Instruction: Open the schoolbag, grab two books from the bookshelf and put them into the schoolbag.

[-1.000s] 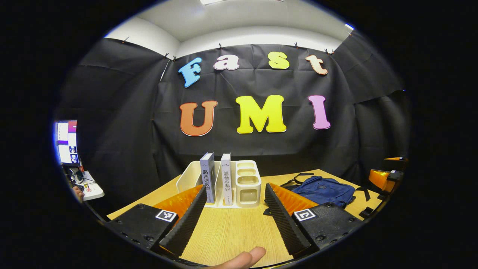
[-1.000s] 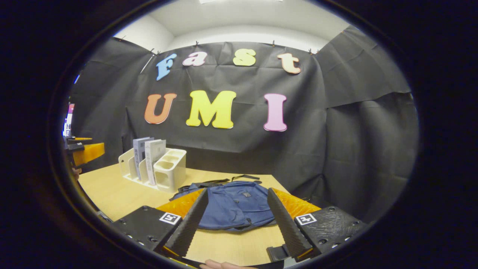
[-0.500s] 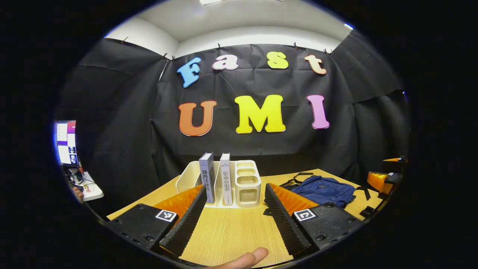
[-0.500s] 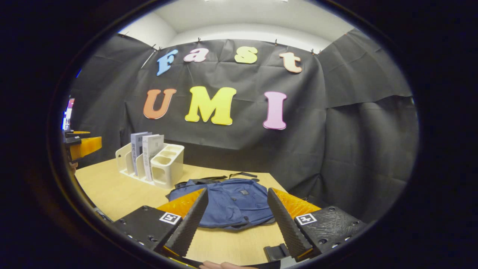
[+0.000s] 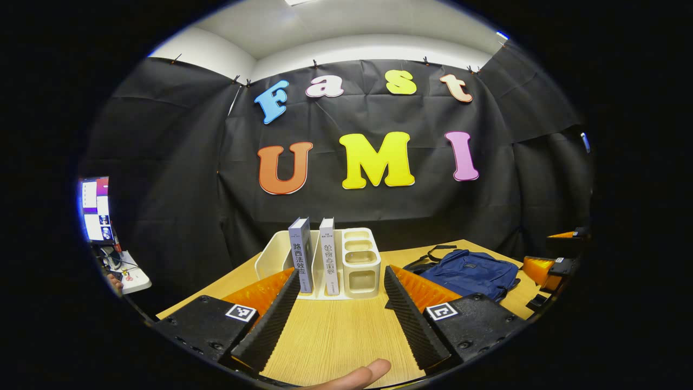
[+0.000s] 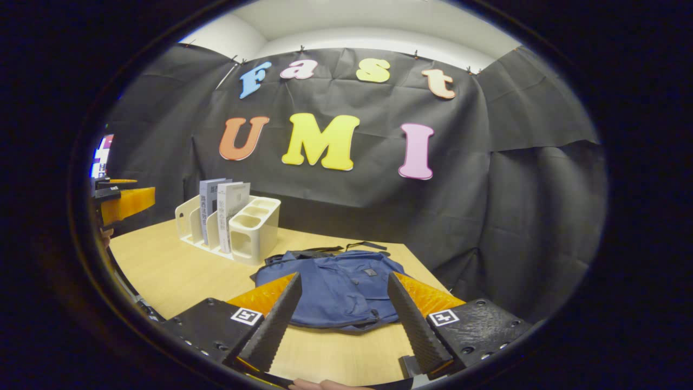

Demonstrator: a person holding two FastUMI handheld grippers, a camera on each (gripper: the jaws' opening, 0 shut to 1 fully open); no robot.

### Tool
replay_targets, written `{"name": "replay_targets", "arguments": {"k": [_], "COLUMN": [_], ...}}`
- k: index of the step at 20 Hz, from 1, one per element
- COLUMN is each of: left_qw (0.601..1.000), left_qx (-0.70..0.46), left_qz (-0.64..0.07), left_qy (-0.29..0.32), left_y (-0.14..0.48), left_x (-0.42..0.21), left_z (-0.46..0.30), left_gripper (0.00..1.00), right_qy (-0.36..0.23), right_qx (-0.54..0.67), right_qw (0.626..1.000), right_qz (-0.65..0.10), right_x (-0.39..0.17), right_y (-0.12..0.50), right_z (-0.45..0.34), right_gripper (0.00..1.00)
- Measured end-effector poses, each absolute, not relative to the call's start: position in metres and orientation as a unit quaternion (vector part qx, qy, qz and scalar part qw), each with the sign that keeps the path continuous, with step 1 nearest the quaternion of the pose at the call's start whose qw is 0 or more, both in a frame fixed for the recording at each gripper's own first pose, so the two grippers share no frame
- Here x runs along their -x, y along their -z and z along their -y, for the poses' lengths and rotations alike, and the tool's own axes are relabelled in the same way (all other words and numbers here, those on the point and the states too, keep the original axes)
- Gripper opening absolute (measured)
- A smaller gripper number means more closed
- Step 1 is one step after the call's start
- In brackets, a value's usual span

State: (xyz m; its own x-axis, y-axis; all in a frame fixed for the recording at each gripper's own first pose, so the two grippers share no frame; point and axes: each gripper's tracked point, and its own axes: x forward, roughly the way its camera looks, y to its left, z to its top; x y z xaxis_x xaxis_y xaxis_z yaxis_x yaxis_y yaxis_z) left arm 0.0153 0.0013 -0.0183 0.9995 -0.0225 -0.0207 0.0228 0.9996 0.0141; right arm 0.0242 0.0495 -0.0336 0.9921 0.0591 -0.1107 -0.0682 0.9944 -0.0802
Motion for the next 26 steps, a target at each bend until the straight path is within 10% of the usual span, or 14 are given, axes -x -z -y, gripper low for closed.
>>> {"name": "replay_targets", "arguments": {"k": [13,26], "left_qw": [1.000,0.999], "left_qx": [0.008,0.018], "left_qz": [0.001,-0.022], "left_qy": [-0.013,-0.029], "left_y": [0.014,0.034], "left_x": [-0.020,-0.034], "left_z": [-0.039,-0.069], "left_gripper": [0.98,0.98], "right_qy": [-0.124,-0.045], "right_qx": [0.078,0.181], "right_qw": [0.977,0.953], "right_qz": [-0.155,-0.238], "right_x": [-0.084,-0.165], "right_y": [0.105,0.188], "right_z": [-0.179,-0.211], "right_gripper": [0.98,0.93]}}
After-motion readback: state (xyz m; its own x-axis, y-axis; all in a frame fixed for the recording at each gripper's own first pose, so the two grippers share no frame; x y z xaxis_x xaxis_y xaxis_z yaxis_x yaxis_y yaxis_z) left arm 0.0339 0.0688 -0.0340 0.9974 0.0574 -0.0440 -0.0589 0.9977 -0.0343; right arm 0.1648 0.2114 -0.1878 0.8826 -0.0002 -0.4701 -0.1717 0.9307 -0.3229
